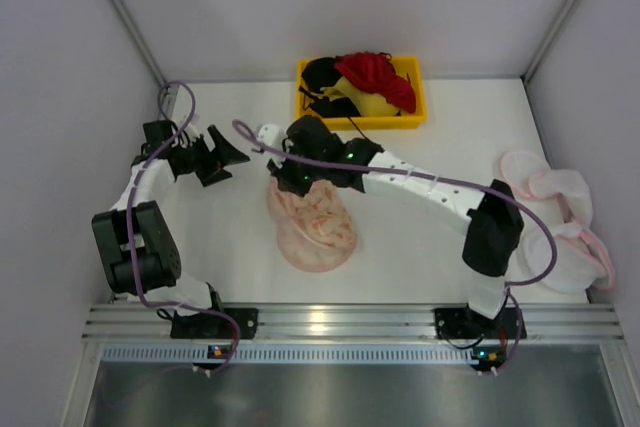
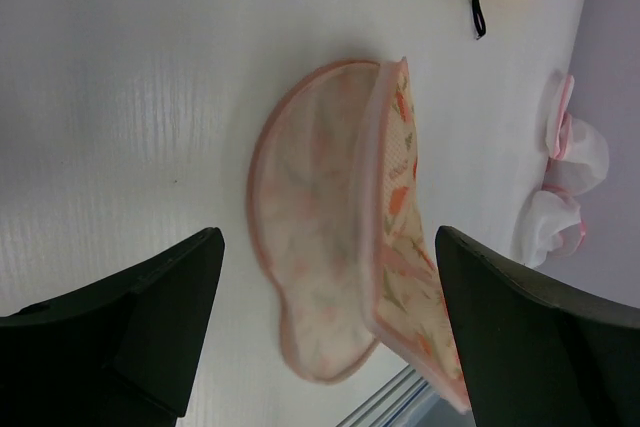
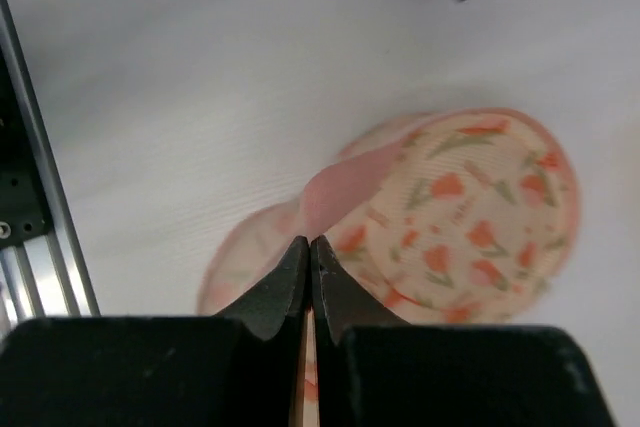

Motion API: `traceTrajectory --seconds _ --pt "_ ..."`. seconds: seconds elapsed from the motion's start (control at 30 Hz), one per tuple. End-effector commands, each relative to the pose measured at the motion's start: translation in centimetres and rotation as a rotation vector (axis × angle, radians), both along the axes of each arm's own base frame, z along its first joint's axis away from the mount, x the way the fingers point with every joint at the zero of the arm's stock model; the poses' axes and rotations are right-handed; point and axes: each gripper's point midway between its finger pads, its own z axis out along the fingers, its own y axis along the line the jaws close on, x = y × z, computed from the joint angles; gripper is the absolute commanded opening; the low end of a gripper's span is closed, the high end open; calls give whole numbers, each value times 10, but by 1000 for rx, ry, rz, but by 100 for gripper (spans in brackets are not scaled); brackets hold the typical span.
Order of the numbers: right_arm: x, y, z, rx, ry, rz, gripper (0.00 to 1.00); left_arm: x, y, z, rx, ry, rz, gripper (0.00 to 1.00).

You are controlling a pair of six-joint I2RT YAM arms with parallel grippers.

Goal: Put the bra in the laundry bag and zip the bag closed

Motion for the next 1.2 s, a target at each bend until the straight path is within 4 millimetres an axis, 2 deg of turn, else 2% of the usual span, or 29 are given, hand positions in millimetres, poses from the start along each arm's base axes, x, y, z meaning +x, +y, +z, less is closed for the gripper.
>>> traceTrajectory --seconds 0.0,0.03,0.07,0.1,0.13,0.17,0.2,0.23,0.27,0.33,0.37,0.4,0.43,0.47,0.5,0.53,0.7,0.73,0.77,0.83,0.87,0.9,0.97,1.0,1.07,1.1,1.13,1.17 --pt "32 -26 94 219 -31 -133 0 1 -5 12 19 -86 -41 92" --pt "36 -41 109 256 -26 -181 0 1 -6 13 21 -88 -44 92" --pt "52 -64 96 237 -15 -257 0 1 -6 12 26 -91 -50 91" --pt "55 -83 110 264 -40 -294 0 0 -9 11 34 -93 -58 91" --pt "55 -101 87 238 16 -361 0 0 -10 12 40 -99 -62 90" --pt "70 -126 82 237 14 -438 0 0 -11 12 53 -107 -71 90" --pt "69 -145 87 254 7 -478 0 0 -15 10 75 -109 -84 89" --pt "71 -160 76 244 27 -522 0 -1 -18 8 91 -112 -92 89" --pt "74 -188 45 192 62 -586 0 -1 -21 6 111 -119 -105 89" --pt "69 -213 28 167 85 -633 0 -2 -30 0 157 -114 -131 87" --pt "64 -230 0 121 124 -669 0 -3 -33 -2 180 -115 -146 86" --pt "61 -237 -4 124 120 -680 0 -5 -42 -5 188 -110 -173 86" --pt "59 -244 -14 113 128 -693 0 -5 -44 -12 204 -93 -174 85" --pt "51 -256 -37 79 158 -716 0 -4 -45 -14 216 -86 -177 84" --pt "49 -262 -43 75 155 -730 0 -7 -50 -17 220 -72 -194 83" --pt "43 -269 -60 57 179 -750 0 -7 -51 -23 226 -53 -199 82" --pt "35 -300 -86 33 255 -852 0 -8 -56 -38 274 -5 -236 79" --pt "32 -304 -90 26 267 -866 3 -11 -66 -40 283 -6 -266 79" --pt "33 -310 -92 24 272 -884 9 -11 -67 -43 293 3 -268 78" --pt "37 -317 -88 24 267 -914 27 -10 -73 -47 302 8 -283 77" --pt "38 -323 -88 12 265 -939 46 -9 -75 -48 303 10 -287 77" --pt "40 -328 -85 7 258 -953 52 -10 -79 -48 300 12 -297 77" --pt "51 -334 -67 20 228 -971 56 -6 -83 -45 295 -2 -310 77" --pt "53 -336 -60 21 216 -971 61 -5 -85 -42 294 -13 -320 77" --pt "71 -335 -29 56 131 -945 68 1 -87 -37 305 -46 -342 77" --pt "81 -334 -20 60 95 -928 78 1 -89 -38 313 -51 -353 77" --pt "96 -330 3 93 41 -917 82 3 -89 -40 331 -61 -365 77" --pt "105 -327 13 101 24 -906 84 3 -90 -42 339 -58 -370 77"
